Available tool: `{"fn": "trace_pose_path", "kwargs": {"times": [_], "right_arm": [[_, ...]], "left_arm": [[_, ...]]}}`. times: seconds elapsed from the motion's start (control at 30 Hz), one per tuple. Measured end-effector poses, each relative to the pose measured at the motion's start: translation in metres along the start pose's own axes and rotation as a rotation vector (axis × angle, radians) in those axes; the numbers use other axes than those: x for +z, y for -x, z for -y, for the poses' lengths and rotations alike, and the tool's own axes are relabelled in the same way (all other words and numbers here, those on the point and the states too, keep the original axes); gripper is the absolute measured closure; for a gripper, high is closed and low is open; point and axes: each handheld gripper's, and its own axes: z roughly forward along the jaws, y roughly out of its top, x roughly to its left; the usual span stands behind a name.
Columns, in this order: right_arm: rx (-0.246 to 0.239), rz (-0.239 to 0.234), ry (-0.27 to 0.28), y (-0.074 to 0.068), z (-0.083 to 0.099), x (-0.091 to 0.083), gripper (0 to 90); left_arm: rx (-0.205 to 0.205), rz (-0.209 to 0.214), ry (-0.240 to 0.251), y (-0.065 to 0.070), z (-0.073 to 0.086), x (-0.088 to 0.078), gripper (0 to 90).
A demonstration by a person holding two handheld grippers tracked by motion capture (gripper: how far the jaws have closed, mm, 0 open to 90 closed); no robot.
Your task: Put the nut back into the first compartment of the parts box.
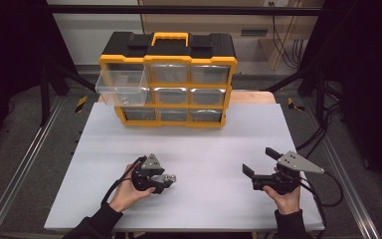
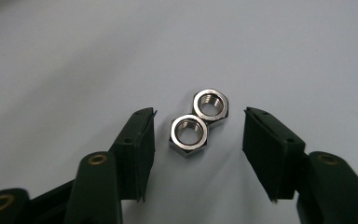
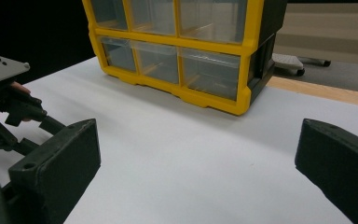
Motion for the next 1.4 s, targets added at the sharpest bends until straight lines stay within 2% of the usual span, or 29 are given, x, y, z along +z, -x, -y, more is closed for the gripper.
{"fn": "trace_pose_path", "kwargs": {"times": [0.4, 0.67, 0.93, 1.4], "right_arm": [[0.001, -0.004, -0.004, -0.0003, -0.0001, 0.0000, 0.5], [0.000, -0.005, -0.004, -0.0006, -0.0001, 0.0002, 0.5], [-0.001, -0.006, -0.005, -0.0006, 0.0000, 0.0005, 0.5], [-0.001, -0.003, -0.005, -0.0006, 0.0002, 0.0011, 0.5]], "left_arm": [[-0.004, -0.001, -0.027, -0.0009, 0.0007, 0.0038, 56.8], [0.000, -0.007, -0.019, -0.0018, 0.0010, 0.0044, 63.2], [0.023, -0.018, -0.026, -0.0017, 0.0014, 0.0038, 67.4], [0.018, -0.025, -0.030, -0.0013, 0.0009, 0.0039, 69.8]]}}
